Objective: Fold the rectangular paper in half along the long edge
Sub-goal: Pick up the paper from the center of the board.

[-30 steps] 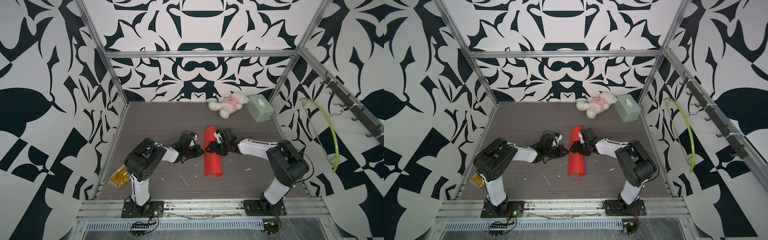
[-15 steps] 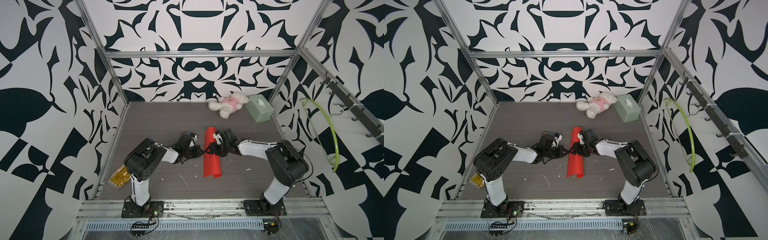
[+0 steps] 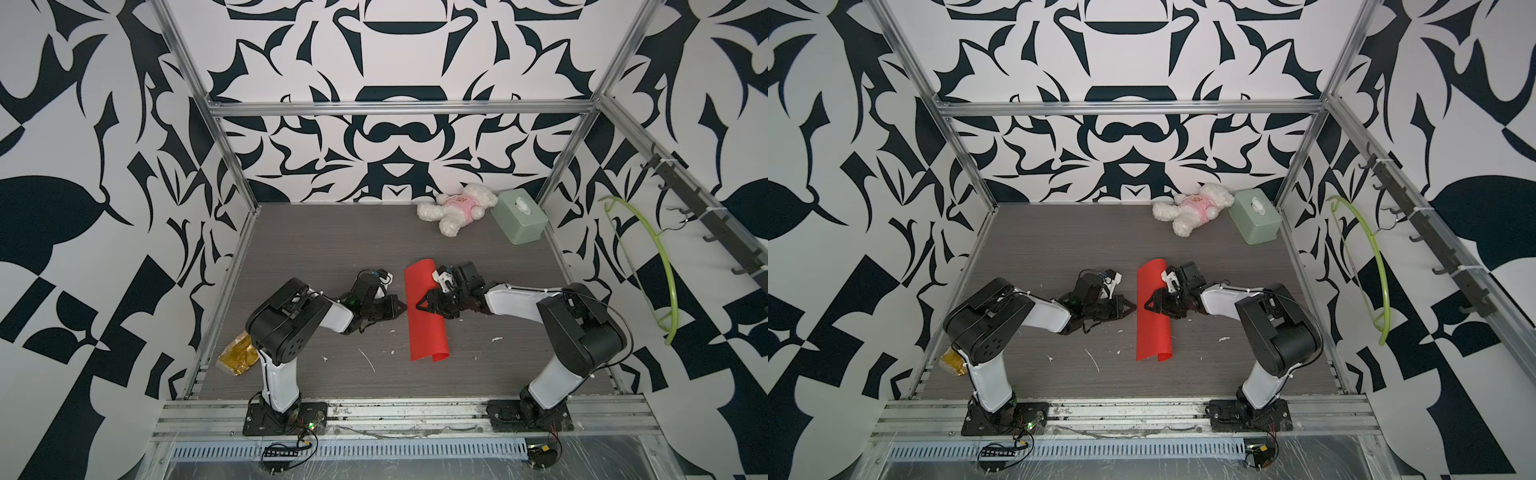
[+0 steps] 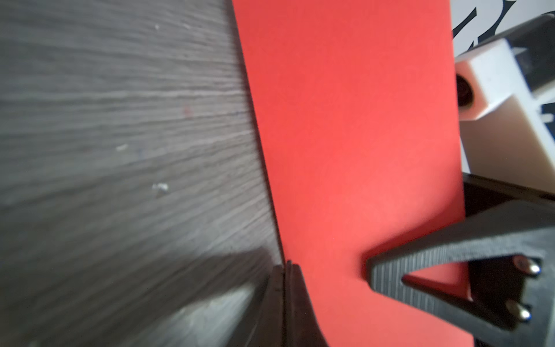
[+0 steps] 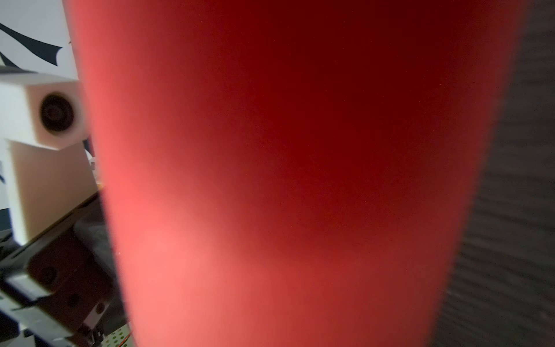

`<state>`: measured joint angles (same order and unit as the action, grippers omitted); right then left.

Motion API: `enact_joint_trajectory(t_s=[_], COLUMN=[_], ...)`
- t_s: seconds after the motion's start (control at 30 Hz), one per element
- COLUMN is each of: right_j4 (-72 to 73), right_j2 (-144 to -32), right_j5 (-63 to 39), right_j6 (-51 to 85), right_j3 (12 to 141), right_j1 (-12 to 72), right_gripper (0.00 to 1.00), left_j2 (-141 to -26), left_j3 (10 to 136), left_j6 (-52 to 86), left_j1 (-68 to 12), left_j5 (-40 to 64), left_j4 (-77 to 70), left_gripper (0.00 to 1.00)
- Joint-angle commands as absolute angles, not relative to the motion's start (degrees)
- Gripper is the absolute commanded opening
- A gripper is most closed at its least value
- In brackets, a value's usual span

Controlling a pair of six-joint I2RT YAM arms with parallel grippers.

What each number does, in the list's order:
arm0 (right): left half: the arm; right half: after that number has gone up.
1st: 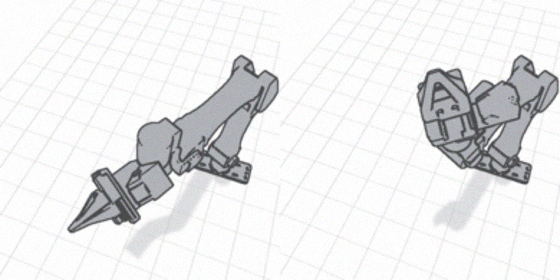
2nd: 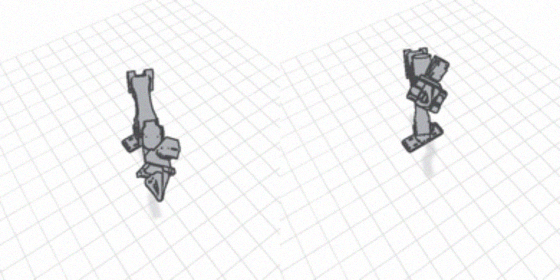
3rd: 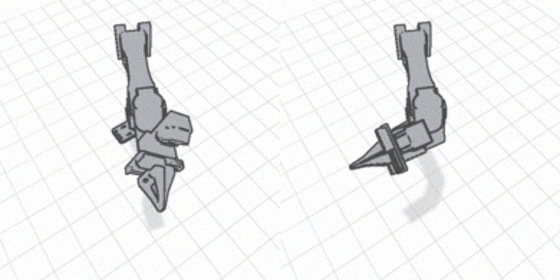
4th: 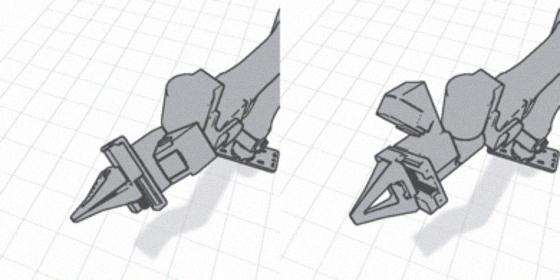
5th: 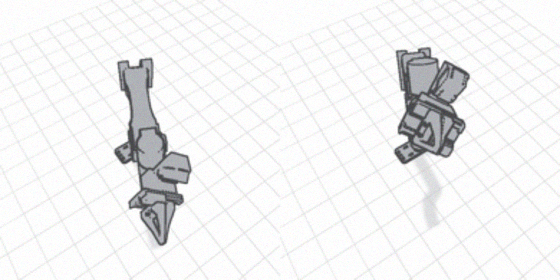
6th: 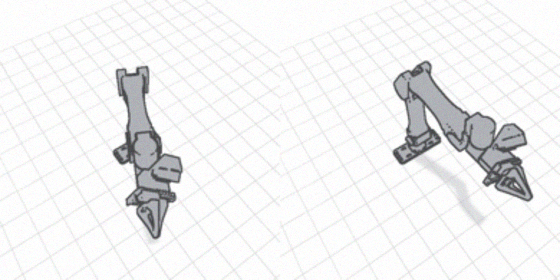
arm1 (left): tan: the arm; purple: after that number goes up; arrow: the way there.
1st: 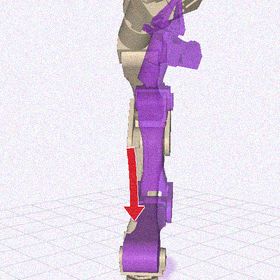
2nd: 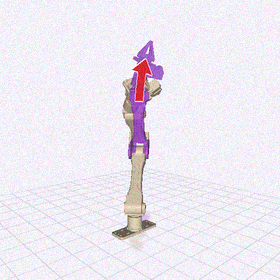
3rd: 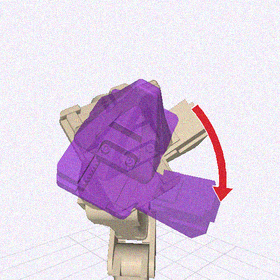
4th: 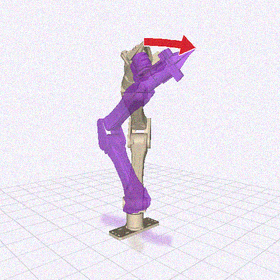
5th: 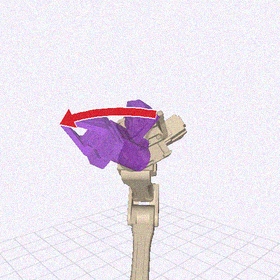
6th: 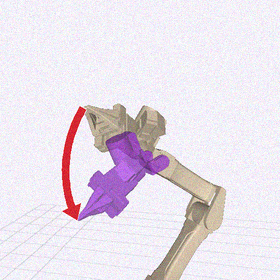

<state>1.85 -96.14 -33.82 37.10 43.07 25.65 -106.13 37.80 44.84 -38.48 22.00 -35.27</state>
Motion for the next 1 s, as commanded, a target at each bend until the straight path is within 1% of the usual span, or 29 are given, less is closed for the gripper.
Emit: enact_joint_trajectory(t_s=[0.0, 0.27, 0.47, 0.6, 0.8, 0.97], right_j4=[1.77, 9.03, 16.5, 18.63, 25.71, 35.33], right_j2=[-95.8, -96.35, -94.79, -92.54, -89.99, -88.7], right_j5=[-36.55, -43.02, -48.37, -51.08, -55.49, -57.54], right_j6=[38.56, 42.51, 46.61, 47.84, 53.34, 61.23], right_j3=[41.08, 39.29, 38.12, 38.48, 39.26, 40.27], right_j1=[25.16, 24.17, 24.15, 24.09, 24.16, 24.16], right_gripper=[0.54, 0.52, 0.52, 0.52, 0.52, 0.52], left_j2=[-105.73, -101.87, -97.96, -94.69, -88.6, -80.5], left_j3=[34.68, 31.87, 32.06, 31.95, 32.62, 34.0], left_j6=[44.63, 44.84, 43.64, 42.85, 42.19, 44.03], left_j1=[-37.99, -36.42, -35.26, -33.68, -28.82, -23.28], left_j5=[19.96, 18.23, 17.24, 16.96, 18.67, 22.13], left_j4=[-31.01, -33.76, -31.92, -30.11, -26.75, -25.17], left_gripper=[0.0, 0.0, 0.0, 0.0, 0.0, 0.0])
